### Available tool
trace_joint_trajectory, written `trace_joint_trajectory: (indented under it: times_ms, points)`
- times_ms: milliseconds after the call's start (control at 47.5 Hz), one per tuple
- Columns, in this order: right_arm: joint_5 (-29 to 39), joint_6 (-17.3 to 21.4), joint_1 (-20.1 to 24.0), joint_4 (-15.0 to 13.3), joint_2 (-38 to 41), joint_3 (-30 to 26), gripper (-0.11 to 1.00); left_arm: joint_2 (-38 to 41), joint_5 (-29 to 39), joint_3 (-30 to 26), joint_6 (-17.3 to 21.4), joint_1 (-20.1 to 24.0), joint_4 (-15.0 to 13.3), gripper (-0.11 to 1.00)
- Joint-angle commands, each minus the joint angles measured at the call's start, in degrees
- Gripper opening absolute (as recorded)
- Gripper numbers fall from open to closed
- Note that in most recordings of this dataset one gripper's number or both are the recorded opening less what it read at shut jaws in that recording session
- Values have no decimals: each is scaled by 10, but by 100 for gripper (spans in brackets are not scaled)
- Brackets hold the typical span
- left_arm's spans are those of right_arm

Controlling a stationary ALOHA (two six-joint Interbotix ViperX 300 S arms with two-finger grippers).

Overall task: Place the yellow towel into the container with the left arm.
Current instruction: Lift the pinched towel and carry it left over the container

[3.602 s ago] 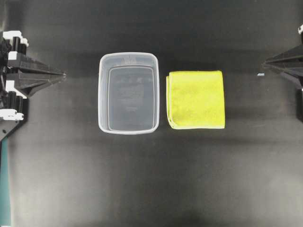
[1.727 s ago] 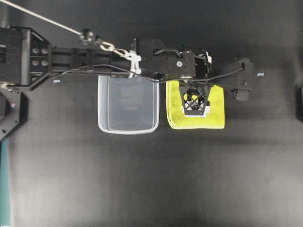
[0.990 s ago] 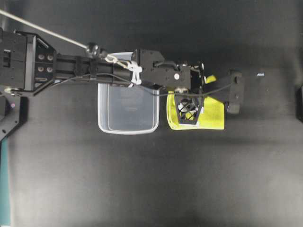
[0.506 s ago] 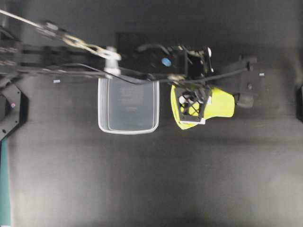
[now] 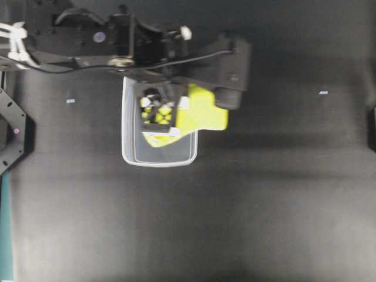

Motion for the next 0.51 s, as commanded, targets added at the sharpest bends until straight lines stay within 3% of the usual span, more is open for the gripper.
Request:
trace_joint_trajectory:
  times_ms: [0, 232, 485]
  points:
    - [-4, -1, 0, 1, 6, -12, 79, -46, -36, 61, 3, 4, 1, 7]
    - [-5, 0, -4, 1, 7, -11, 79, -85, -175, 203, 14, 7, 1, 7]
    - [-5, 0, -5, 0, 4, -10, 79, -91, -252, 263, 26, 7, 1, 7]
